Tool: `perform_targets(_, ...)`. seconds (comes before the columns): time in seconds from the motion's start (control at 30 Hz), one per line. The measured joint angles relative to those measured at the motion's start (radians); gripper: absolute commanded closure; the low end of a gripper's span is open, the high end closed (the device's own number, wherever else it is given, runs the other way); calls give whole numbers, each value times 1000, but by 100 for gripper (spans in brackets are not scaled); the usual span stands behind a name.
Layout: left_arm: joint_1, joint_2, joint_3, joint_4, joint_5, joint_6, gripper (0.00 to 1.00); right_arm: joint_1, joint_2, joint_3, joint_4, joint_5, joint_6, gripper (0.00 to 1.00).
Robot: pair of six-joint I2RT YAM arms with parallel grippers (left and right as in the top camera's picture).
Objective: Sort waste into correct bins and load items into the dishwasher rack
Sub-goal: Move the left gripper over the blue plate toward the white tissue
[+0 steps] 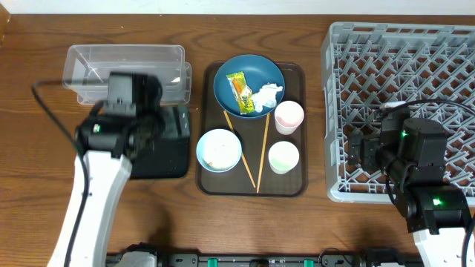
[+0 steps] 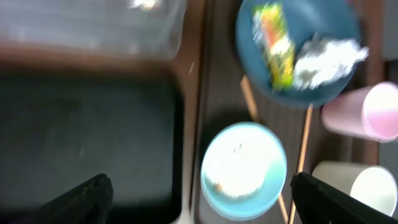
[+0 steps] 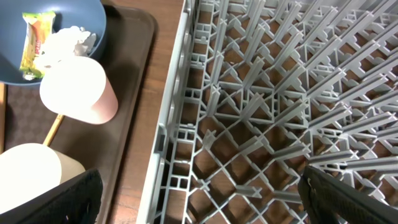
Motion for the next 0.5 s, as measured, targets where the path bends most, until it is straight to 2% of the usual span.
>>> perform_targets(0.27, -115, 173, 71, 278, 1, 111, 6, 0, 0, 0, 2, 0, 0, 1)
perform_targets(0.5, -227, 328, 71, 473, 0, 145, 6, 0, 0, 0, 2, 0, 0, 1)
